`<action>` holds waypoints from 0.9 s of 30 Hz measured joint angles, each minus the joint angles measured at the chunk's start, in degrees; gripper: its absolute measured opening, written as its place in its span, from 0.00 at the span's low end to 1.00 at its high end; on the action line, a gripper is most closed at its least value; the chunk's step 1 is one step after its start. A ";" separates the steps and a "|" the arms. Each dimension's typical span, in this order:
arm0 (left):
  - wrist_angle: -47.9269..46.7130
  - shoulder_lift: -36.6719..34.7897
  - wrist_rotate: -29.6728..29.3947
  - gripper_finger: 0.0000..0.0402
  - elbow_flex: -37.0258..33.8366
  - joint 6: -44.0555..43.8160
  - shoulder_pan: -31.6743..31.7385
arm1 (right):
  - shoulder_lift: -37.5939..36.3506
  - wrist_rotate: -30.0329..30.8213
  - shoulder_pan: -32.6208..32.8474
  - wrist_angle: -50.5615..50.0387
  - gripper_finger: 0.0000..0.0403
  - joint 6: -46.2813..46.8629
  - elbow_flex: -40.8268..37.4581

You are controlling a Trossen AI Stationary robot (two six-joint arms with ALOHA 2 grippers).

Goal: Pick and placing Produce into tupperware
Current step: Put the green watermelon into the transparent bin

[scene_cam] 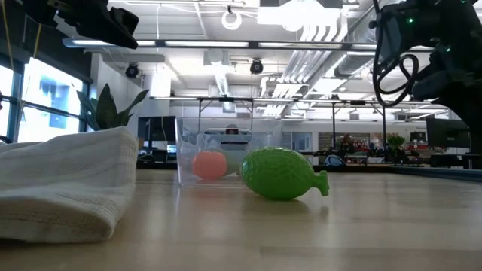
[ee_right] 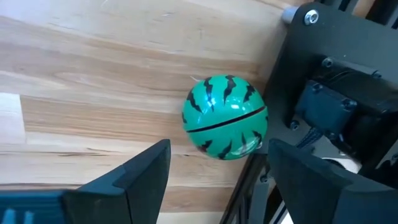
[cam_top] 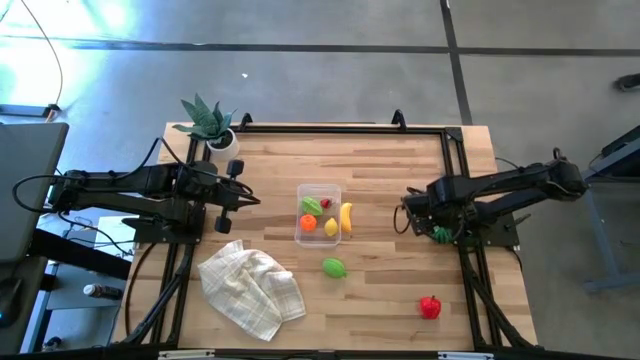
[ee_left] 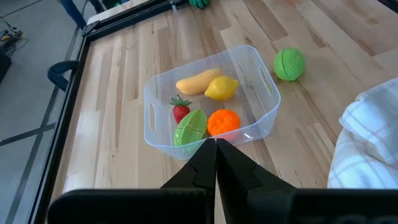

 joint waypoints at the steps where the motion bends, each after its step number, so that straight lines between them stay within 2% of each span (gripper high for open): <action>1: 0.00 0.00 0.00 0.01 0.00 0.00 0.00 | 0.00 0.00 0.36 0.16 0.65 0.63 0.00; 12: 0.00 0.00 0.00 0.01 0.00 0.00 0.00 | 0.00 -2.16 3.32 1.89 0.65 3.33 0.00; 27: -0.01 0.00 0.00 0.01 0.00 0.00 -0.02 | 0.02 -5.87 4.40 2.61 0.65 -10.13 0.00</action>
